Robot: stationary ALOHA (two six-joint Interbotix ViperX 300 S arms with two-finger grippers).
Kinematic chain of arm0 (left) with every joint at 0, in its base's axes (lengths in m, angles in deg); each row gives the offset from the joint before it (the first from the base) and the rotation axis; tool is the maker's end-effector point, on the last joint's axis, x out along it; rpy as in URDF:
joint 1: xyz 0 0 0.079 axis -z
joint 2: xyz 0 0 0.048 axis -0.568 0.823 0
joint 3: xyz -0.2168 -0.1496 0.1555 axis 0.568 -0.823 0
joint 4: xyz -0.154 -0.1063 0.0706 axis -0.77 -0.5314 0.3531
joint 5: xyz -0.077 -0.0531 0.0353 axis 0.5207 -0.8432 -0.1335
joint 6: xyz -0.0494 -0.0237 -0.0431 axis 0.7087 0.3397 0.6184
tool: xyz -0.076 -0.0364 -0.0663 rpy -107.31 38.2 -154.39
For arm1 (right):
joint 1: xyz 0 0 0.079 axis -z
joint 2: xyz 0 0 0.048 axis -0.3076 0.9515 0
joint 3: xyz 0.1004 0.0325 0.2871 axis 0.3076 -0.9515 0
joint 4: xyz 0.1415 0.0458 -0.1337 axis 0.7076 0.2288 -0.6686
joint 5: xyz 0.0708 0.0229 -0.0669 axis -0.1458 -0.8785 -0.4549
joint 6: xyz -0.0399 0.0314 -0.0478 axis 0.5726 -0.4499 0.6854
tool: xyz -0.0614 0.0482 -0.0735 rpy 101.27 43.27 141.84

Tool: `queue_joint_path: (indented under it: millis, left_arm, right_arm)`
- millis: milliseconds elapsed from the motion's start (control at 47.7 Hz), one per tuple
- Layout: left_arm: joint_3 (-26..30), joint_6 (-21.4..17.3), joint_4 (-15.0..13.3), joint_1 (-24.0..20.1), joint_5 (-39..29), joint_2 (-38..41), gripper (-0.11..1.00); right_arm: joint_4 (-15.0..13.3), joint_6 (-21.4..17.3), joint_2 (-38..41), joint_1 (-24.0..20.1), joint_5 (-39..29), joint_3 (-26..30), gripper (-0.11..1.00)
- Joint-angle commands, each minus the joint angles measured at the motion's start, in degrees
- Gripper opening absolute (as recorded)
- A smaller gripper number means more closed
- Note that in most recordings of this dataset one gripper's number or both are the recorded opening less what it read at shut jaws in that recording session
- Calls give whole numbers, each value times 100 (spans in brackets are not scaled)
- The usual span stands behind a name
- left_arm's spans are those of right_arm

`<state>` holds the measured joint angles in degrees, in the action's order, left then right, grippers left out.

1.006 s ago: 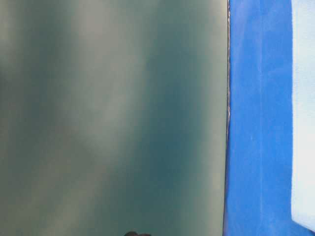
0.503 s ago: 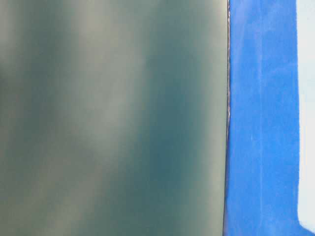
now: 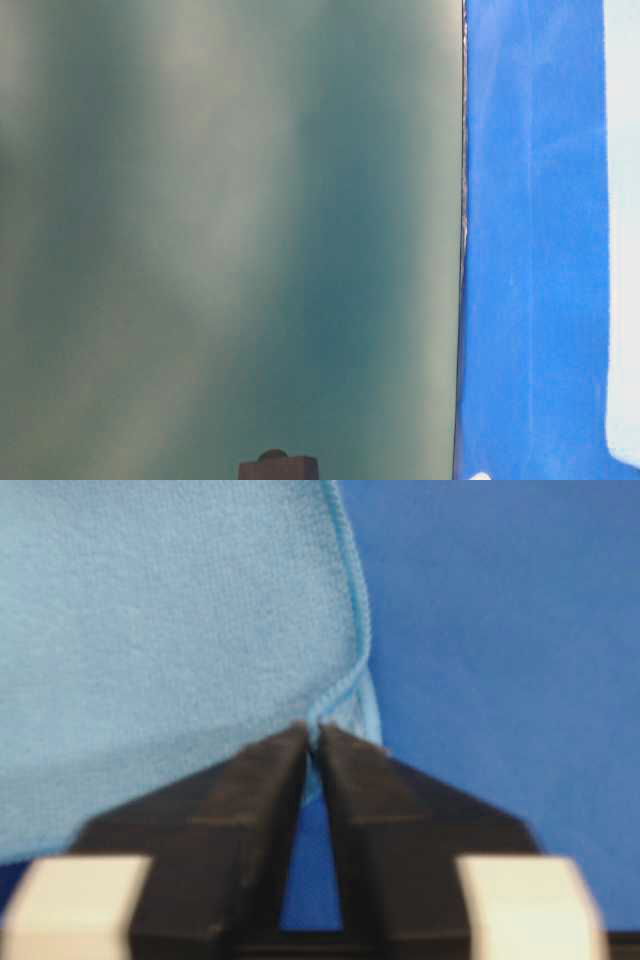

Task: Fold the light blue towel.
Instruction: 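Open both grippers and release the folded edge, then grasp the left and right ends of the folded strip with both grippers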

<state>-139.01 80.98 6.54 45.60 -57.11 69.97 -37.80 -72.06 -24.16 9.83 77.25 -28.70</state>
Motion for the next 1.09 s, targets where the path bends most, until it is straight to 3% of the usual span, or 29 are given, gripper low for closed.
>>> queue_joint_path:
  millis: [0, 63, 189, 231, 419, 629, 796, 1069]
  left_arm:
    - [114, 88, -9, -9, 0, -229, 23]
    - [105, 123, 0, -9, -44, -360, 43]
    - [105, 53, 9, -70, -158, -642, 78]
    - [105, 53, 9, -141, -167, -712, 82]
    - [62, 53, 18, -659, -167, -844, 72]
    - [35, 53, 18, -1222, -158, -747, 72]
    - [9, 53, 18, -1362, -44, -422, 71]
    - [-18, 53, 18, -1573, 246, 220, 69]
  right_arm:
    - [0, 0, -53, -26, 35, 114, 54]
    - [-26, 9, -88, -18, 35, 114, 64]
    - [-158, 62, -264, 9, -18, 167, 55]
    - [-237, 62, -343, 53, -35, 176, 55]
    - [-624, 62, -554, 659, -246, 132, 56]
    - [-949, 70, -404, 1441, -448, 167, 56]
    - [-1116, 70, -158, 1573, -431, 220, 56]
    - [-1143, 70, 527, 1819, -202, 281, 56]
